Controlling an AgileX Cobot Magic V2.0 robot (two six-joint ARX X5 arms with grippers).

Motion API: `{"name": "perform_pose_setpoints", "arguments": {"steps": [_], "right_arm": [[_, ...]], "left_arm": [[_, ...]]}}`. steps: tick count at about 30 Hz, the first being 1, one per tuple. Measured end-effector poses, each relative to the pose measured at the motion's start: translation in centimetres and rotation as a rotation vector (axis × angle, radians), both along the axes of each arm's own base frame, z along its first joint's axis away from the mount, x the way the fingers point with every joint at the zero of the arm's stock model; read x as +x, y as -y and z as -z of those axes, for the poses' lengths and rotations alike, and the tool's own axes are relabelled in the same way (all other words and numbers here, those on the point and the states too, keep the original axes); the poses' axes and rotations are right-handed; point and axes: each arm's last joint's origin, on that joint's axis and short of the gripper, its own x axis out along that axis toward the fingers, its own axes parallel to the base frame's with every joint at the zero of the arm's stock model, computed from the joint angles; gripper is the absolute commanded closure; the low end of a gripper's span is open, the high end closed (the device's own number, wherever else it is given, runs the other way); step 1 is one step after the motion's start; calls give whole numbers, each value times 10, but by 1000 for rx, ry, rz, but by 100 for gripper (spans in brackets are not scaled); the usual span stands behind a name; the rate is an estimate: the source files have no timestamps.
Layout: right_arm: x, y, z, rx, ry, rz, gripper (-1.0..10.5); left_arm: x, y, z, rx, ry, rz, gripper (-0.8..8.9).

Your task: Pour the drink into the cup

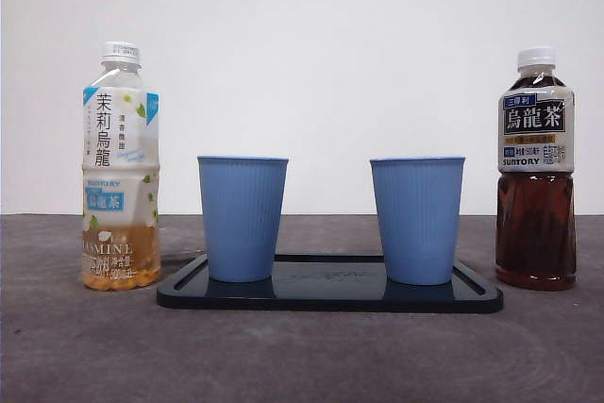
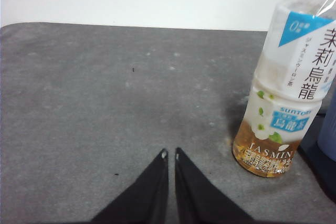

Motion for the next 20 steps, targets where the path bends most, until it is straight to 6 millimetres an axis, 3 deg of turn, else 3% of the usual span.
{"name": "perform_pose_setpoints", "arguments": {"steps": [17,20], "right_arm": [[0,0,0,0,3,1,930],[-2,4,-2,-24,66,73,931]], "left_arm": [[0,0,0,0,1,0,794],[0,0,0,0,1,0,794]]}}
